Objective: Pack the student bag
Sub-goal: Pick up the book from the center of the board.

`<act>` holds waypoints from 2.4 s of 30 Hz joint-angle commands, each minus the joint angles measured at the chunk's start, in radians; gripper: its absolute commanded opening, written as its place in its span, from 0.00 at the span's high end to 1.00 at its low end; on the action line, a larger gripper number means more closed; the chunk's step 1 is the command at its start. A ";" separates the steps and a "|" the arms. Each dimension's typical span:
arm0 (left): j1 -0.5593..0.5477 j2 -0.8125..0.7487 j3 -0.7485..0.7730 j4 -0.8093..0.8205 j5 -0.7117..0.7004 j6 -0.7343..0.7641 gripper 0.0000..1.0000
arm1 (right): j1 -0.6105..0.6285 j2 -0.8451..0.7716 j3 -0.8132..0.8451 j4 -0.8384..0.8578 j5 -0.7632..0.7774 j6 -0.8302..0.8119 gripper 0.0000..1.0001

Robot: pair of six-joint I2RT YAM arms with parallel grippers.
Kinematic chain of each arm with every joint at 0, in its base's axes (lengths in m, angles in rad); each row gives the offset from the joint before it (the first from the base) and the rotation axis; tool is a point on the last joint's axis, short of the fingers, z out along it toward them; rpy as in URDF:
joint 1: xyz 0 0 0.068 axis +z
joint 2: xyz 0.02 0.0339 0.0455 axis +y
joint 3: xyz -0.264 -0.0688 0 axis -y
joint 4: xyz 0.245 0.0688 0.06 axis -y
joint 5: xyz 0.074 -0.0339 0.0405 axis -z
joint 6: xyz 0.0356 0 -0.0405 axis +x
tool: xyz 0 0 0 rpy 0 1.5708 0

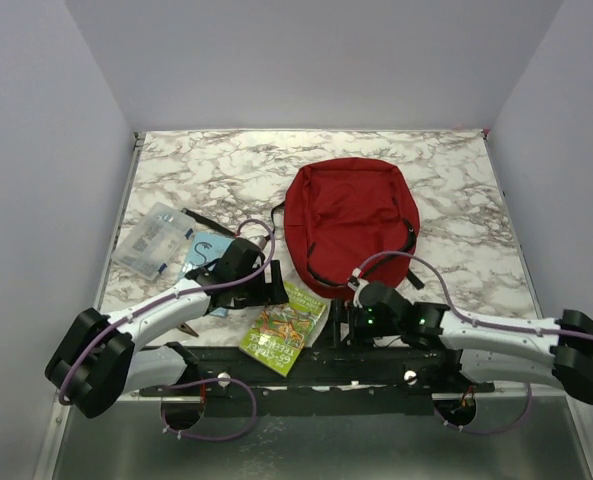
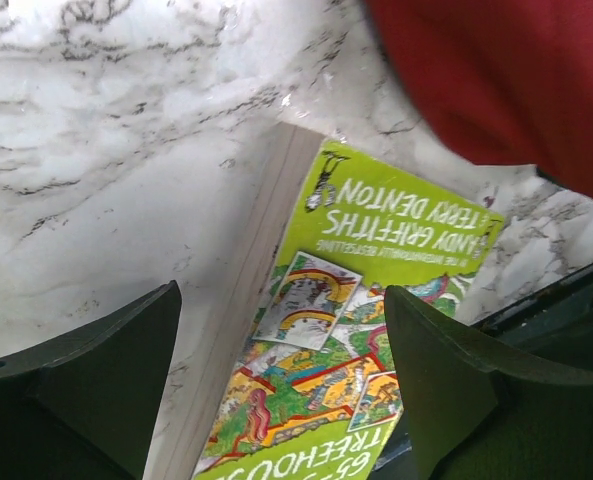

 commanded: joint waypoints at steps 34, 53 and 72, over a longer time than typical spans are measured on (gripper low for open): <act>0.126 -0.510 -0.225 0.098 -0.030 -0.291 1.00 | -0.054 0.499 0.072 0.657 -0.025 0.154 0.03; 0.184 -0.716 -0.371 0.230 0.028 -0.678 1.00 | -0.035 0.534 0.055 0.850 -0.069 0.203 0.19; 0.212 -0.597 0.183 -0.345 -0.078 0.051 0.01 | -0.029 0.441 0.315 0.628 -0.135 -0.122 1.00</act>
